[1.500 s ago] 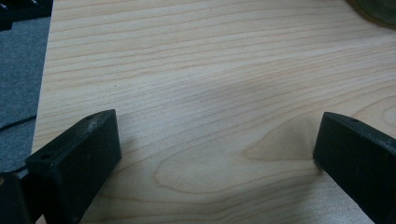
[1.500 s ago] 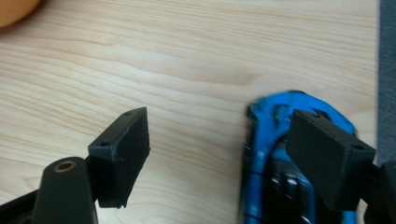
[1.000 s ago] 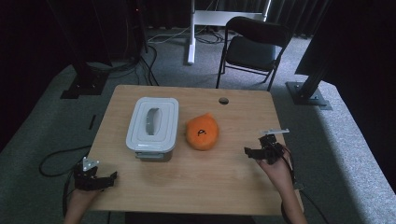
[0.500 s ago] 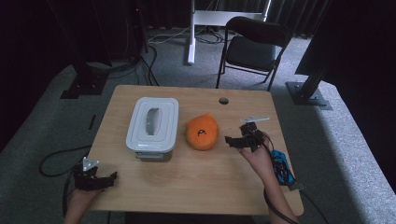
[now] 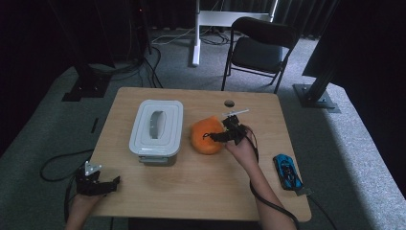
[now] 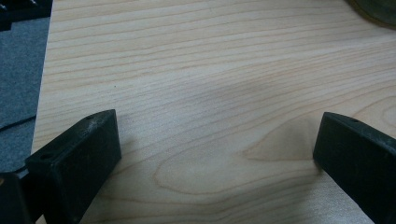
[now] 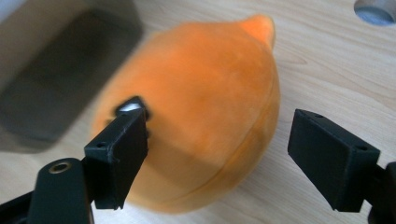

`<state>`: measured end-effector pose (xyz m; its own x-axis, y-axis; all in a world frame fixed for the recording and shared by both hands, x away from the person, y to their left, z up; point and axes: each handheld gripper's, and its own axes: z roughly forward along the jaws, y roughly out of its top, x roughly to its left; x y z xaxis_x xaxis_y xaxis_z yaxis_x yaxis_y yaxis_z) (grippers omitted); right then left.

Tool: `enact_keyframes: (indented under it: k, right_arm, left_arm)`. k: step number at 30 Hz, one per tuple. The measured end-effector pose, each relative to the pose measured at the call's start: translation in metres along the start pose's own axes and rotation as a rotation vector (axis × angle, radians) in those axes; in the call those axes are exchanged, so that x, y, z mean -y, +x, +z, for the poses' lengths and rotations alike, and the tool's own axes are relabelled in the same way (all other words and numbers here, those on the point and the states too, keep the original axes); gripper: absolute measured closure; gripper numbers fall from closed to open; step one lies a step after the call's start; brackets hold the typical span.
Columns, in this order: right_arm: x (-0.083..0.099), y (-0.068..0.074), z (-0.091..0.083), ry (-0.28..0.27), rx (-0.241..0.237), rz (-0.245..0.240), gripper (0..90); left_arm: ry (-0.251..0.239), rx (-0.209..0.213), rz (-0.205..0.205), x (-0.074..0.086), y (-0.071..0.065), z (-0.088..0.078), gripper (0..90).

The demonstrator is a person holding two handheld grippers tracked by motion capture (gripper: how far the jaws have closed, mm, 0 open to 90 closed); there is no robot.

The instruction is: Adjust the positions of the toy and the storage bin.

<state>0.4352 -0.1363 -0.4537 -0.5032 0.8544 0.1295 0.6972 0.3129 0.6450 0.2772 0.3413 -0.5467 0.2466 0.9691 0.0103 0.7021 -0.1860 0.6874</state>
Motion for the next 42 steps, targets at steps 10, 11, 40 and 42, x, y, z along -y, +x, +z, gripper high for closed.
enact_keyframes:
  k: [10, 11, 40, 42]
  right_arm:
    - [0.006, -0.015, 0.012, 0.052, -0.150, 0.035, 30.9]
    - [0.007, -0.016, 0.014, 0.072, -0.141, 0.032, 29.3]
    - [0.043, 0.029, 0.002, 0.029, -0.134, -0.084, 46.1]
    - [0.040, 0.034, 0.008, -0.005, -0.135, -0.104, 40.8]
  left_arm:
    - [0.000, 0.000, 0.000, 0.000, 0.000, 0.000, 1.2]
    - [0.000, 0.000, 0.000, 0.000, 0.000, 0.000, 1.2]
    - [0.000, 0.000, 0.001, 0.000, 0.000, 0.000, 1.2]
    - [0.000, 0.000, 0.000, 0.000, 0.000, 0.000, 1.2]
